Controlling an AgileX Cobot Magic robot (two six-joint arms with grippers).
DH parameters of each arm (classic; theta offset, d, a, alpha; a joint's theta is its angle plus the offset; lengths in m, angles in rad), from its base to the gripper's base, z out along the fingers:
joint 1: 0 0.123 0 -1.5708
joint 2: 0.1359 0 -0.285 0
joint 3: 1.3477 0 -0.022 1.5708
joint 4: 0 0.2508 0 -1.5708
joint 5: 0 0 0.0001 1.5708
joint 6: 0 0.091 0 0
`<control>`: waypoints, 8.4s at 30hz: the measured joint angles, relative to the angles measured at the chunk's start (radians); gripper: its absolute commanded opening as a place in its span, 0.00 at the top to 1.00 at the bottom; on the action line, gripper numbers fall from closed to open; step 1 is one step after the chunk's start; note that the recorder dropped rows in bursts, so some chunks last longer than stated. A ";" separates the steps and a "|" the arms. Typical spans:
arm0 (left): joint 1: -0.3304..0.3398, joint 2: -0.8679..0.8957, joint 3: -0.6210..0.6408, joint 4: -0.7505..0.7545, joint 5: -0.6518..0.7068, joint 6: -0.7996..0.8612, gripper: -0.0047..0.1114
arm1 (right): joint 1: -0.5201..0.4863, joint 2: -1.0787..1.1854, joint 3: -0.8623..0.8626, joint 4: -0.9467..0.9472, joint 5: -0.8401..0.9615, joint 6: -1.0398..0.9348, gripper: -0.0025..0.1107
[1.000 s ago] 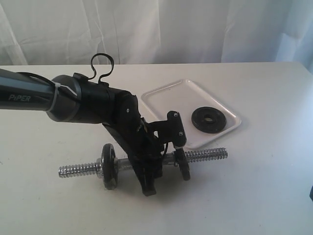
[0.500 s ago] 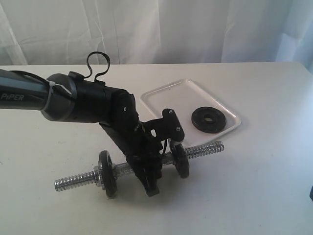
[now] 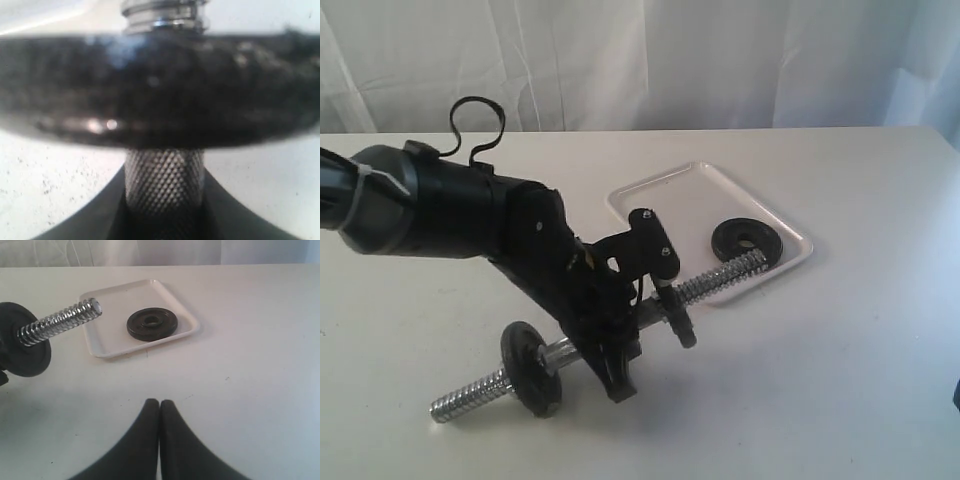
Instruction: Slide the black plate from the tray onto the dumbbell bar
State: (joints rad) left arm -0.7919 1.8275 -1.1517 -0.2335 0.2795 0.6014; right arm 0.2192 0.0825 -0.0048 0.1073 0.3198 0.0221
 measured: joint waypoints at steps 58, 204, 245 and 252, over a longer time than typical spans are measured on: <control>0.000 -0.346 0.382 -0.012 -0.191 -0.173 0.96 | 0.000 0.000 0.004 0.053 -0.511 0.861 0.98; 0.000 -0.346 0.382 -0.009 -0.200 -0.221 0.96 | 0.011 2.018 -1.568 0.217 0.602 -0.411 0.98; 0.072 -0.349 0.382 -0.027 -0.198 -0.220 0.96 | -0.152 1.684 -1.506 0.928 0.893 -0.658 0.98; 0.072 -0.349 0.382 -0.027 -0.198 -0.215 0.96 | -0.090 1.606 -1.373 0.925 0.908 -0.641 0.98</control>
State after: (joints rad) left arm -0.7200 1.4790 -0.7695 -0.2603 0.0813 0.3859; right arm 0.1293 1.6882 -1.3773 1.0324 1.2281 -0.6194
